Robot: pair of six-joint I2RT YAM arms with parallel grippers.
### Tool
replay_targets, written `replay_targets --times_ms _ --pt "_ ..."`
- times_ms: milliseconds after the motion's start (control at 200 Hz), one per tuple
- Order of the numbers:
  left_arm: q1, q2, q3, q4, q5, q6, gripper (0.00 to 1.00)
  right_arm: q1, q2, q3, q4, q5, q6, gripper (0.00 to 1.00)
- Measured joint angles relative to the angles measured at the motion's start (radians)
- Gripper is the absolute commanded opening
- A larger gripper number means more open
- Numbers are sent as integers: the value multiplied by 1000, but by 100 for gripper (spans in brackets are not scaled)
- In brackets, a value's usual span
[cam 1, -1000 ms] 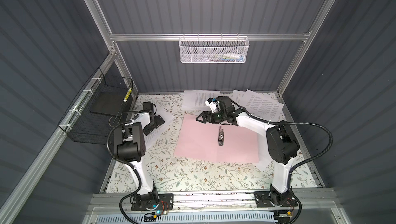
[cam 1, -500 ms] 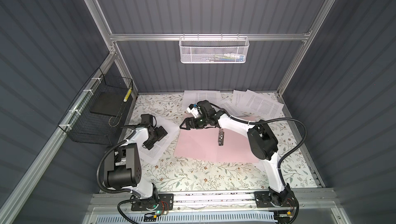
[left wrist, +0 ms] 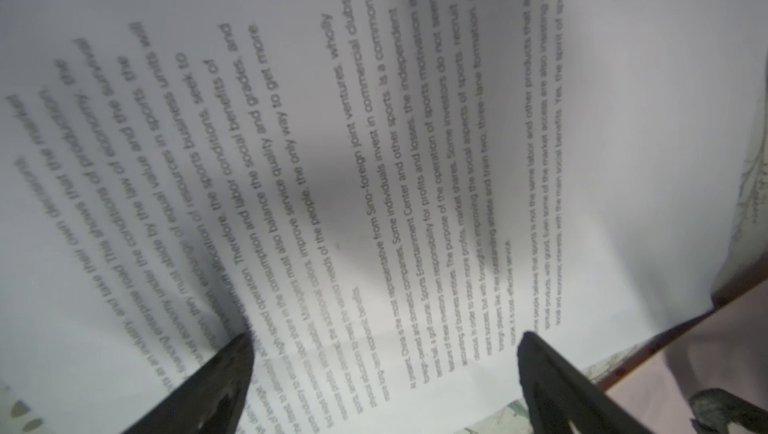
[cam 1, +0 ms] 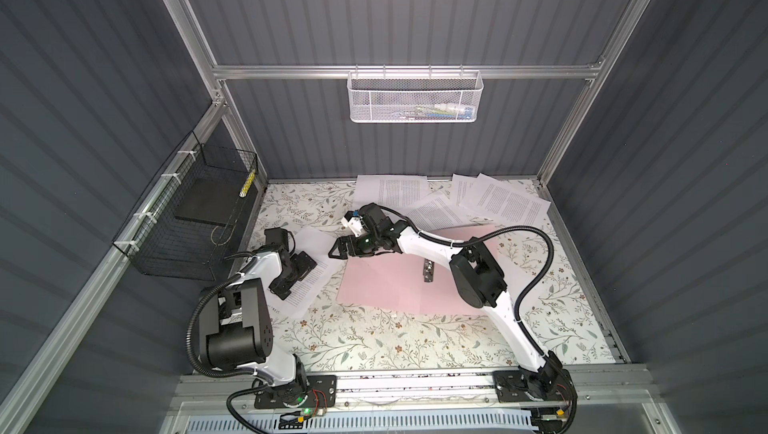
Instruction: Put the files into the folder
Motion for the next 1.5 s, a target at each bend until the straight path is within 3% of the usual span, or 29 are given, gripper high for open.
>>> replay_targets --times_ms 300,820,1336,1501 --pt "31 -47 -60 57 18 -40 100 -1 52 36 34 103 51 99" --pt "34 -84 -122 120 34 -19 100 34 176 236 27 221 110 98" --pt "40 -76 -121 122 56 -19 100 82 199 213 137 22 265 90" --pt "40 -77 -122 122 58 -19 100 94 183 153 196 18 288 75"
